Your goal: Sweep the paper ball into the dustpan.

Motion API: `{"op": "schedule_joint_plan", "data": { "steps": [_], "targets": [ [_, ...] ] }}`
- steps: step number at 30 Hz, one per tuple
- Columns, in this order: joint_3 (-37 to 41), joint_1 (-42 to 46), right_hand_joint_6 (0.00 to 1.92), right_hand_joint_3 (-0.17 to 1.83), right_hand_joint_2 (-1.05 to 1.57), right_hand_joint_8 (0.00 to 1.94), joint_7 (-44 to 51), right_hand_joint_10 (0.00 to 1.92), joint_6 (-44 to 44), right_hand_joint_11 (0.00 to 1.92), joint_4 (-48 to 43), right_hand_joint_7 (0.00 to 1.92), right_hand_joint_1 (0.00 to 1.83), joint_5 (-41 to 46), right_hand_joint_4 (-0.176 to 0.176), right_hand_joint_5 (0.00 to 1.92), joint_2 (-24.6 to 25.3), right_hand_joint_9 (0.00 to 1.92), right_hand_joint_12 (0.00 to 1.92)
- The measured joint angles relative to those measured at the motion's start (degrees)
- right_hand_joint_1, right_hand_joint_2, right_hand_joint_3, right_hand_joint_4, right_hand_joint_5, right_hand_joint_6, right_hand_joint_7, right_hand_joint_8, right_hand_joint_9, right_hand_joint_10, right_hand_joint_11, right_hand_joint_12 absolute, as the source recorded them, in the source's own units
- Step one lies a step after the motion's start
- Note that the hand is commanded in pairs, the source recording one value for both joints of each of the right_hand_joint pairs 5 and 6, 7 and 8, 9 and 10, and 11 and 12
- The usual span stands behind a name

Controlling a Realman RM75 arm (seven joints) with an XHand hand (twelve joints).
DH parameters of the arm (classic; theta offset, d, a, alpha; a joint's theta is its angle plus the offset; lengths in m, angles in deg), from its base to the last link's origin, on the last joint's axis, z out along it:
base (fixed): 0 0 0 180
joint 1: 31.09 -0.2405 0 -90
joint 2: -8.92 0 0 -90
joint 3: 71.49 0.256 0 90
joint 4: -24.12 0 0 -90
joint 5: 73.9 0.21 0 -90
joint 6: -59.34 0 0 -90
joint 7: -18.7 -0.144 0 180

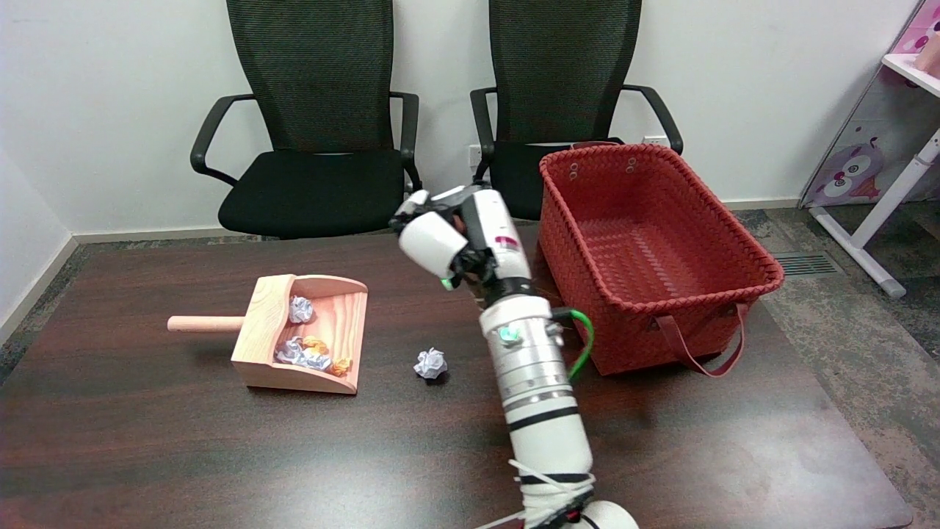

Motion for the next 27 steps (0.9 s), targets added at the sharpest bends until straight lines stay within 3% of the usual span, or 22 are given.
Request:
{"op": "schedule_joint_plan", "data": {
  "steps": [13,27],
  "targets": [
    [0.4,-4.5,1.92,1.60,1.57,1.92,0.0,1.92,6.1,1.92,-4.6,1.92,0.65,-10.5,0.069,1.92,4.7,1.92,1.92],
    [3.2,-8.3,1.92,1.65,1.57,1.92,0.0,1.92,5.4,1.92,-10.4,1.92,0.63,-14.5,0.080,1.92,7.9,1.92,1.92]
  ]
}}
